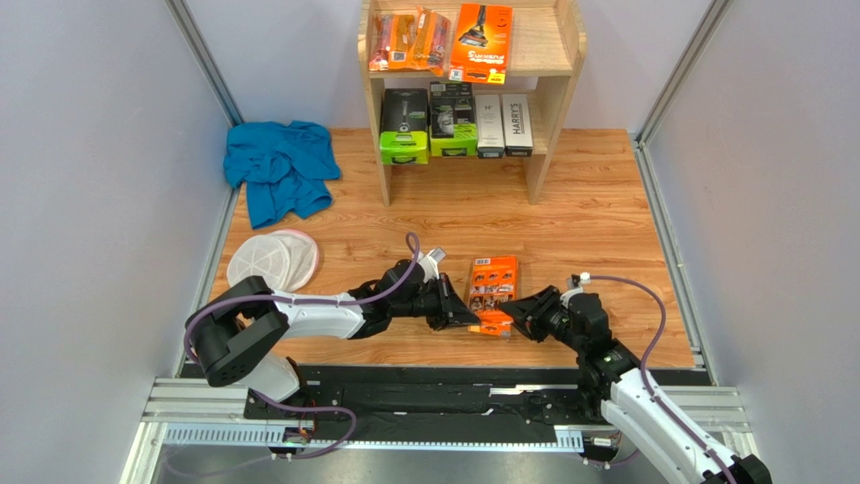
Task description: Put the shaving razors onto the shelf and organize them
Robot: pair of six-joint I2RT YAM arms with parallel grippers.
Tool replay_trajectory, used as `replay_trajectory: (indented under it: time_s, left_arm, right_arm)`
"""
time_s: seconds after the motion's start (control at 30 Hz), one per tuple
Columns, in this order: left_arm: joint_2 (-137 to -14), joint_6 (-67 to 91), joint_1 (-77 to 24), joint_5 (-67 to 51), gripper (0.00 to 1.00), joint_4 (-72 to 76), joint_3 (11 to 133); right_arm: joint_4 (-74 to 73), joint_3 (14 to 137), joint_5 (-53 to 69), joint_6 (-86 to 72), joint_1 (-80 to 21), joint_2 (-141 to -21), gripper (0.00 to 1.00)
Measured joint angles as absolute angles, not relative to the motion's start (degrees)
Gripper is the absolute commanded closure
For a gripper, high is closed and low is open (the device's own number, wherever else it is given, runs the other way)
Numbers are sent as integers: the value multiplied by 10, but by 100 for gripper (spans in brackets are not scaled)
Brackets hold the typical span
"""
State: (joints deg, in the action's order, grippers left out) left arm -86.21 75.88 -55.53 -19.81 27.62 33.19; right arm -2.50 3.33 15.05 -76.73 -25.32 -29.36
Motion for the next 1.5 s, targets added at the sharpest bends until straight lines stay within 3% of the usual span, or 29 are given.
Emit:
replay_trajectory:
  time_s: [0.1, 0.37, 0.4, 0.47, 0.63, 0.83, 1.5]
  left_arm:
    - [-856, 750, -556, -193, 47, 264, 332]
    - [-765, 698, -558, -127, 18, 138, 332]
    - [-752, 691, -558, -119, 9, 122, 332]
    - [-724, 676, -557, -98, 1, 83, 334]
    - [-701, 650, -535, -80, 1, 24, 337]
    - [-681, 629, -481, -79, 1, -10, 307]
    - [-695, 592, -468, -89, 2, -49, 281]
  right_arm:
    - [-34, 33, 150, -768, -253, -278, 90]
    - [-66, 38, 149, -759, -253, -272, 94]
    - [-69, 41, 149, -756, -253, -273, 95]
    - [-79, 48, 149, -750, -253, -275, 96]
    - [-143, 102, 145, -710, -253, -291, 98]
    - [-247, 259, 142, -624, -253, -338, 100]
    - [-297, 679, 237, -485, -253, -555, 100]
